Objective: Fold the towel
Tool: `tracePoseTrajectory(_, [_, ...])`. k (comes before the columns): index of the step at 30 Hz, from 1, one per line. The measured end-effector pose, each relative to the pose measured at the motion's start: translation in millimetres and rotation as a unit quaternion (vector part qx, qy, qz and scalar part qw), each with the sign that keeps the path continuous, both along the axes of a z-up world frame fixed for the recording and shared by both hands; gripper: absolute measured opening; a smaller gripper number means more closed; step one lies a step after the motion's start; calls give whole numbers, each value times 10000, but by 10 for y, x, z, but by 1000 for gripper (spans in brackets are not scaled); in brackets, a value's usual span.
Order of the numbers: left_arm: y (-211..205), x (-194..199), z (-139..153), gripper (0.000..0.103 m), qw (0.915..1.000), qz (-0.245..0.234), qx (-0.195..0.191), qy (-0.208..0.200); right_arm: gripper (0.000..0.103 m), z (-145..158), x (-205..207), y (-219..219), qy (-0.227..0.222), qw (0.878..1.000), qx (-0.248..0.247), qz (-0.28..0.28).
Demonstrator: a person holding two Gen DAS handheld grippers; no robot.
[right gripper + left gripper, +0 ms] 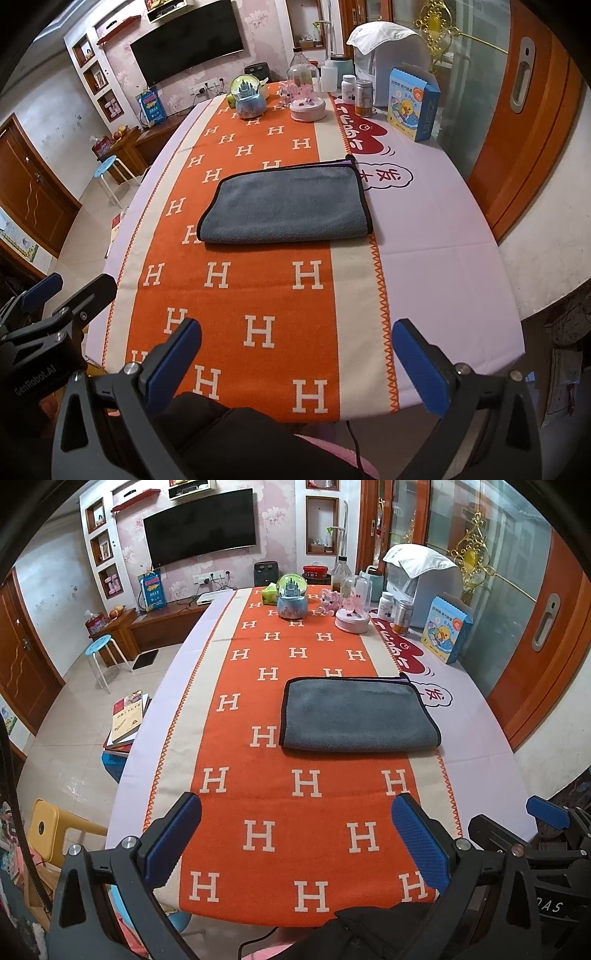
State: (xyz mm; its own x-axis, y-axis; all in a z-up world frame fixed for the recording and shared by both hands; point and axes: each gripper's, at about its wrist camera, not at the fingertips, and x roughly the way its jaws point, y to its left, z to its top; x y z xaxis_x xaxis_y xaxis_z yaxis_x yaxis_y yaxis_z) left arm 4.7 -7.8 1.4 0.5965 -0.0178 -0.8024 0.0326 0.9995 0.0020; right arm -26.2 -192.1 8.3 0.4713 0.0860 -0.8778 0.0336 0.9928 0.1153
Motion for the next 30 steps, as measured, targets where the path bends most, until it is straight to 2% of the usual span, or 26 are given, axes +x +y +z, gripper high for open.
tracePoseTrajectory(30, [33, -10, -48, 102, 10000, -14, 1, 30, 103, -36, 3, 42, 47, 10000, -3, 10])
